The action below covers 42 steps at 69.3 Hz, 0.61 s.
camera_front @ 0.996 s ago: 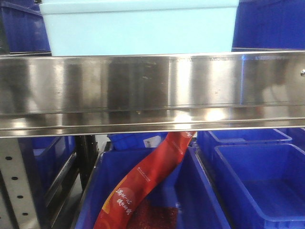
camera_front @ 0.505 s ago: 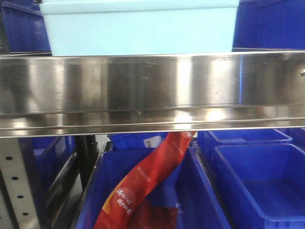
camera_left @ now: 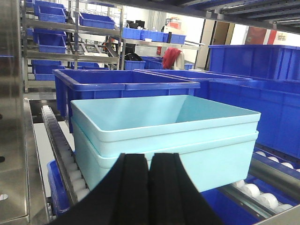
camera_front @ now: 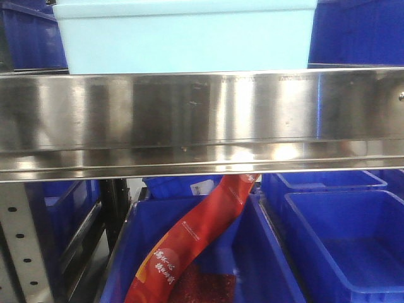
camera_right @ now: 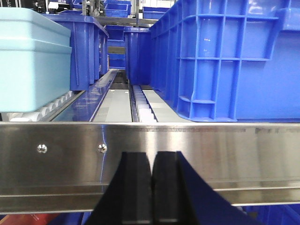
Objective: Move two blue bins to right shelf middle
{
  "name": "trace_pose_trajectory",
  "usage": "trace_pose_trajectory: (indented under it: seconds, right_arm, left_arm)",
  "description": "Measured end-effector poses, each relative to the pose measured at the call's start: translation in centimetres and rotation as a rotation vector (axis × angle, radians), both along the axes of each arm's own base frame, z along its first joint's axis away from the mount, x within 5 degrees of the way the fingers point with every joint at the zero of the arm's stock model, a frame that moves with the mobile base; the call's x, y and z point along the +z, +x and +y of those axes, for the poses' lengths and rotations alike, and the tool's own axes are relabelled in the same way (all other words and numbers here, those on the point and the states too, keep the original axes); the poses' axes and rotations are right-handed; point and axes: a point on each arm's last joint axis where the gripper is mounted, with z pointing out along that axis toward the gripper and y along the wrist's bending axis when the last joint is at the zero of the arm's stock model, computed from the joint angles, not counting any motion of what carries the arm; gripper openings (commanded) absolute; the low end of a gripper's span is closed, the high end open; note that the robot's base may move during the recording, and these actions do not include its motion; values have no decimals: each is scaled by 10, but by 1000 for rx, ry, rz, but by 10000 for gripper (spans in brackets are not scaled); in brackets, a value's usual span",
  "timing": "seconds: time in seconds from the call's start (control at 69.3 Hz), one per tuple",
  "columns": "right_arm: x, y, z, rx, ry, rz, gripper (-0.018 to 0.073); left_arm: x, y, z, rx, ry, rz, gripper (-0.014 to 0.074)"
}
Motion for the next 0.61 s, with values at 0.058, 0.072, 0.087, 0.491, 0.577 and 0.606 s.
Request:
trace_pose_trajectory:
  seconds: [0.058, 0.072, 0.087, 0.491, 0.577, 0.606]
  right_arm:
    - [0, 0, 0, 0, 0, 0, -163]
    - [0, 0, 0, 0, 0, 0, -163]
    - [0, 0, 0, 0, 0, 0, -163]
    - [0, 0, 0, 0, 0, 0, -163]
    - [0, 0, 0, 0, 0, 0, -163]
    - [0, 0, 0, 0, 0, 0, -163]
  left_arm:
    - [-1, -1, 3, 17, 10, -10, -110]
    - [-2, -2, 4, 25, 17, -10, -110]
    - [-3, -2, 6, 39, 30, -17, -110]
    - [-80, -39, 42, 358, 210, -84, -110]
    - [-99, -44, 45, 396, 196, -72, -110]
    - [-104, -46, 46, 403, 188, -74, -110]
